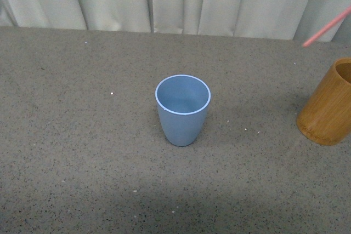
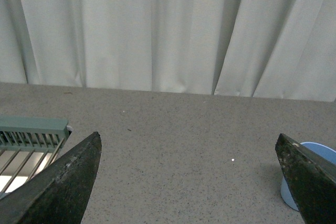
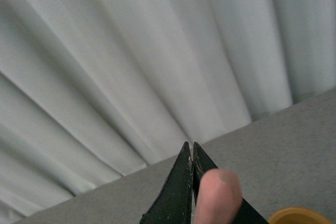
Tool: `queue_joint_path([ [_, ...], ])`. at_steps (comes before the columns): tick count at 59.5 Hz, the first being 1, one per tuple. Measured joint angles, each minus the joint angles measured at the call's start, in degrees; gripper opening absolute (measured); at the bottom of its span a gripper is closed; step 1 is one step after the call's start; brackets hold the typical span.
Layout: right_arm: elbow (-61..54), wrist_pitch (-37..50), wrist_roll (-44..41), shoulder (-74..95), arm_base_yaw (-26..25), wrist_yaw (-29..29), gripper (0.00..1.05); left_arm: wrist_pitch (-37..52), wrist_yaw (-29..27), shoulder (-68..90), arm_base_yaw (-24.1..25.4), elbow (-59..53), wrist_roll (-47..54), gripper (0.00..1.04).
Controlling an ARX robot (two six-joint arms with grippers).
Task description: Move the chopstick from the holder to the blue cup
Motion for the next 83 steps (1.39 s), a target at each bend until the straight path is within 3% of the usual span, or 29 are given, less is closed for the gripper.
queue_joint_path([
  [11, 0.2, 4.5, 3.3, 7.3, 8.3, 2.4, 0.01, 0.0, 0.0, 0.0, 0.0, 0.0, 0.0, 0.98],
  [24, 2.4, 7.2, 6.4, 14.4, 12.6, 3.2, 0.01, 0.0, 0.0, 0.0, 0.0, 0.0, 0.0, 0.98],
  [75, 3.1, 9.6, 8.5, 24.6, 13.2, 4.9, 0.01, 0.0, 0.0, 0.0, 0.0, 0.0, 0.0, 0.98],
  [83, 3.4, 9.8, 7.3, 24.8, 14.3, 4.3, 0.20, 0.0, 0.0, 0.0, 0.0, 0.0, 0.0, 0.98],
])
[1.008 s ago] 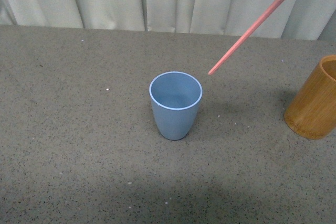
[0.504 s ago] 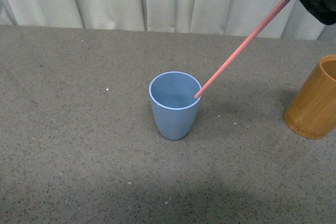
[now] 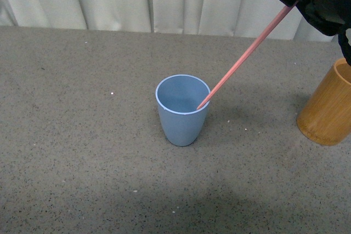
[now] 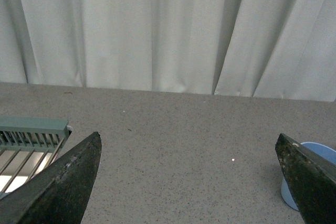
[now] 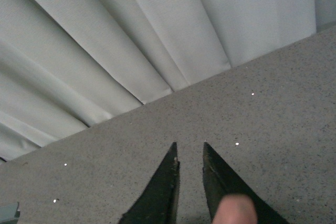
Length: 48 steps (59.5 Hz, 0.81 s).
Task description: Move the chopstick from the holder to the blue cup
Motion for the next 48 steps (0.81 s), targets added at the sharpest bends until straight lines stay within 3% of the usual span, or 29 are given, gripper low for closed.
queue_joint_path([
  [13, -0.9, -1.6, -0.2, -2.4, -0.9, 0.1, 0.59, 0.0, 0.0, 0.0, 0.0, 0.0, 0.0, 0.98],
  [25, -8.2, -0.2, -4.2, -11.9, -5.8, -1.0, 0.90, 0.0, 0.0, 0.0, 0.0, 0.0, 0.0, 0.98],
  [30, -16.3, 10.9, -15.9, -17.7, -10.5, -5.6, 0.77, 0.0, 0.0, 0.0, 0.0, 0.0, 0.0, 0.98],
  [33, -22.4, 9.6, -24.0, -26.0, -15.8, -10.6, 0.67, 0.0, 0.0, 0.0, 0.0, 0.0, 0.0, 0.98],
  [35, -26.9, 3.9, -29.2, -34.9, -21.3, -16.7, 0.58, 0.0, 0.0, 0.0, 0.0, 0.0, 0.0, 0.98],
  [37, -30.2, -2.7, -31.7, -43.1, -24.8, -18.9, 0.50, 0.0, 0.0, 0.0, 0.0, 0.0, 0.0, 0.98],
  [43, -35.1, -27.8, -35.4, -72.0, -27.4, -20.2, 0.29, 0.0, 0.0, 0.0, 0.0, 0.0, 0.0, 0.98],
  [48, -37.3, -34.5, -36.3, -85.8, -27.5, -20.5, 0.15, 0.0, 0.0, 0.0, 0.0, 0.0, 0.0, 0.98],
])
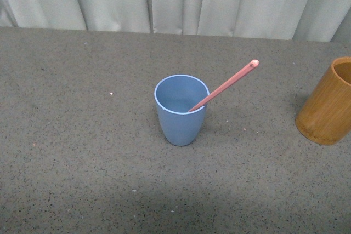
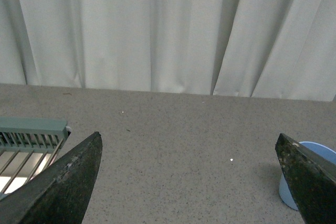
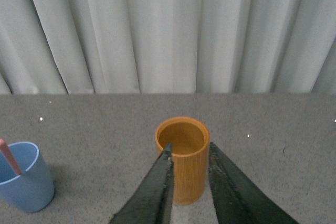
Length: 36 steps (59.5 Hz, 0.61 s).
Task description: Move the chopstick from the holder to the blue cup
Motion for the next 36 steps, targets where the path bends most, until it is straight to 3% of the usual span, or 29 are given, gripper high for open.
queue_joint_path([
  [5, -1.2, -0.8, -0.5, -4.6, -0.1, -0.2, 0.01, 0.0, -0.1, 0.0, 0.0, 0.0, 0.0, 0.98],
  [27, -1.3, -0.9, -0.9, -5.3, -0.1, -0.2, 0.01, 0.0, 0.0, 0.0, 0.0, 0.0, 0.0, 0.98],
  [36, -1.3, -0.9, -1.0, -5.3, -0.1, -0.2, 0.23, 0.0, 0.0, 0.0, 0.0, 0.0, 0.0, 0.98],
])
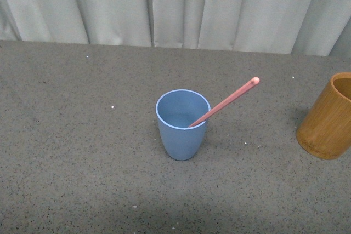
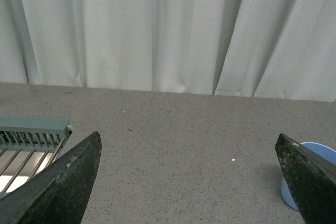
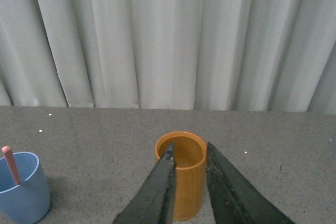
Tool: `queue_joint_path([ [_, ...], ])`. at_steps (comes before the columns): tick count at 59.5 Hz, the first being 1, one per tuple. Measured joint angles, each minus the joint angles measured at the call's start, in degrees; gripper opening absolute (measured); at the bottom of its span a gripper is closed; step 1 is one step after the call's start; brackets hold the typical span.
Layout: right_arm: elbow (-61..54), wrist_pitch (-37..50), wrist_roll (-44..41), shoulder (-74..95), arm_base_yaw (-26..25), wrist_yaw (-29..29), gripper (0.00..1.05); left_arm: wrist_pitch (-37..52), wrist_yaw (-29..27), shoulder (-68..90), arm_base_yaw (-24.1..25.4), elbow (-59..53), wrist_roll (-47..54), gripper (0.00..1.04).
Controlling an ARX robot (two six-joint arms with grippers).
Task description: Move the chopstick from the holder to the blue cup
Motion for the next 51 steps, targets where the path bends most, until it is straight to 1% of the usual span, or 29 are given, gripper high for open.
queue_joint_path([
  [4, 0.0, 0.0, 0.0, 0.0, 0.0, 0.0, 0.34, 0.0, 0.0, 0.0, 0.0, 0.0, 0.0, 0.98],
  [6, 0.0, 0.0, 0.0, 0.0, 0.0, 0.0, 0.41, 0.0, 0.0, 0.0, 0.0, 0.0, 0.0, 0.98],
  [9, 0.0, 0.0, 0.0, 0.0, 0.0, 0.0, 0.48, 0.0, 0.0, 0.0, 0.0, 0.0, 0.0, 0.98],
  [15, 0.0, 0.0, 0.0, 0.0, 0.0, 0.0, 0.69, 0.0, 0.0, 0.0, 0.0, 0.0, 0.0, 0.98],
  [16, 0.0, 0.0, 0.0, 0.0, 0.0, 0.0, 0.74, 0.0, 0.0, 0.0, 0.0, 0.0, 0.0, 0.98],
  [19, 0.0, 0.0, 0.0, 0.0, 0.0, 0.0, 0.85, 0.0, 0.0, 0.0, 0.0, 0.0, 0.0, 0.98],
  [24, 0.0, 0.0, 0.1, 0.0, 0.0, 0.0, 0.97, 0.0, 0.0, 0.0, 0.0, 0.0, 0.0, 0.98],
  [28, 0.0, 0.0, 0.0, 0.0, 0.0, 0.0, 0.94, 0.0, 0.0, 0.0, 0.0, 0.0, 0.0, 0.98],
  [51, 0.0, 0.0, 0.0, 0.0, 0.0, 0.0, 0.95, 0.0, 0.0, 0.0, 0.0, 0.0, 0.0, 0.98],
])
